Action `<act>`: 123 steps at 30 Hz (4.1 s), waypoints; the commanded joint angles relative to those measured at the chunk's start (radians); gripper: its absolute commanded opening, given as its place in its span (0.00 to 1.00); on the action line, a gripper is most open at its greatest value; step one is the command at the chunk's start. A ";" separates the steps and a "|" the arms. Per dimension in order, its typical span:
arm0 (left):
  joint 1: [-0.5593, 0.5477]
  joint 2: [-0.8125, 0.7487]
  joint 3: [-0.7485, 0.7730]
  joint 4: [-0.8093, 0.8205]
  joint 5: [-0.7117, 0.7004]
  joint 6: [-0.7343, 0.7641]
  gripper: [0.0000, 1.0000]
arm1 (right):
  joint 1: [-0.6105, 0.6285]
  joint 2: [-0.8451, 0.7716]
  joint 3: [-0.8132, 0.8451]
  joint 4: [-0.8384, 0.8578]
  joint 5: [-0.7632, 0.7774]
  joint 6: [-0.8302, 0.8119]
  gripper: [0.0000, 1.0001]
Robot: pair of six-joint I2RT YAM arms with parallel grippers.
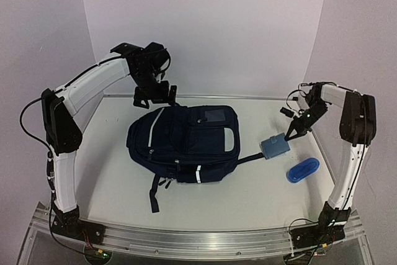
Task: Pack the student bag
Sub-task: Pick up the personal item from the center of the board.
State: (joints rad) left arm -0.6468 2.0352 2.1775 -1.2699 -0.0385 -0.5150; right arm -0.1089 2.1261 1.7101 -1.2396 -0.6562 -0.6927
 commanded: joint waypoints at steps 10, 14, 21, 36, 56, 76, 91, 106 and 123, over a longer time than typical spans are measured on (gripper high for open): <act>0.002 -0.158 -0.018 0.364 0.499 0.286 1.00 | 0.151 -0.332 0.370 0.109 -0.288 0.268 0.00; -0.036 -0.167 -0.049 0.518 0.651 0.331 1.00 | 0.264 -0.429 0.351 0.302 -0.283 0.411 0.00; -0.086 -0.158 -0.073 0.630 0.770 0.357 1.00 | 0.403 -0.514 0.334 0.473 -0.304 0.532 0.00; -0.119 -0.228 -0.116 0.753 0.733 0.340 0.89 | 0.531 -0.578 0.243 0.498 -0.272 0.494 0.00; -0.008 -0.260 -0.116 0.475 0.627 -0.183 1.00 | 0.761 -0.956 -0.446 1.247 0.402 -0.455 0.00; 0.008 -0.210 -0.505 1.384 1.081 -0.830 0.98 | 0.864 -0.983 -0.695 1.632 0.501 -0.676 0.00; 0.007 -0.178 -0.619 1.832 1.100 -1.108 0.70 | 0.936 -0.909 -0.749 1.858 0.612 -0.674 0.00; 0.011 -0.159 -0.627 1.810 1.136 -1.144 0.86 | 0.945 -0.844 -0.711 1.944 0.642 -0.667 0.00; 0.018 -0.191 -0.637 1.922 1.127 -1.190 0.36 | 0.946 -0.866 -0.791 1.924 0.600 -0.679 0.00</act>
State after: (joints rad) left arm -0.6357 1.8900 1.5414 0.5519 1.0886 -1.6840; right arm 0.8318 1.2852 0.9429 0.6465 -0.0379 -1.3703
